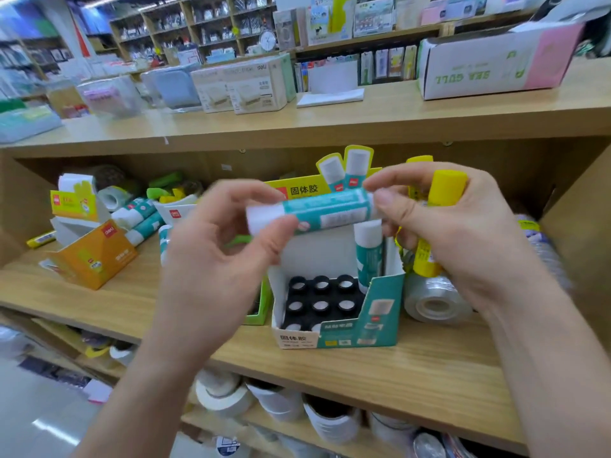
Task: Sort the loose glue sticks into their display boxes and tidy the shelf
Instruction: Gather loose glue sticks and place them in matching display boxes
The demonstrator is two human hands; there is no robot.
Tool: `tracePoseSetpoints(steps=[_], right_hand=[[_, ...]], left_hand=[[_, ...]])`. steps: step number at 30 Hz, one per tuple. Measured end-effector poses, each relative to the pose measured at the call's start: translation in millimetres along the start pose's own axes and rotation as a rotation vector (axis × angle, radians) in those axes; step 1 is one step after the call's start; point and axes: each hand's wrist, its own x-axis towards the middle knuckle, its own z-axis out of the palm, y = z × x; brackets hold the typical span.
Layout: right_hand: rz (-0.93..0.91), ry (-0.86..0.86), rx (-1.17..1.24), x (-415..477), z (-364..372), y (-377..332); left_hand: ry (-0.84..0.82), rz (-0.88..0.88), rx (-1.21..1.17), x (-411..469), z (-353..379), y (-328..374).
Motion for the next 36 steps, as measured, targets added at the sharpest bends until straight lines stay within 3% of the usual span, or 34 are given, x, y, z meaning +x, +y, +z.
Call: tracePoseSetpoints(steps=[3,5,11,19,27,36], right_hand=[[-0.082,-0.042,-0.625,0,-7,7],[-0.045,-0.123,-0.837,0,-10,7],[-0.018,-0.189,-0.816,6,-14,3],[0.023,-0.200,-0.705,9,-17,5],[0.048,-0.174,-0.597,9,-21,14],[0.080,-0.161,-0.562,8,-19,13]], left_hand=[[0.109,-0.029,0.000,9,-12,4],[0.045,-0.045,0.078,9,-7,4],[-0.119,0.078,0.375,5,26,-12],[-0.202,0.204,0.429,11,43,-32],[-0.060,0.338,0.561,9,51,-42],[-0.132,0.540,0.714,15,51,-39]])
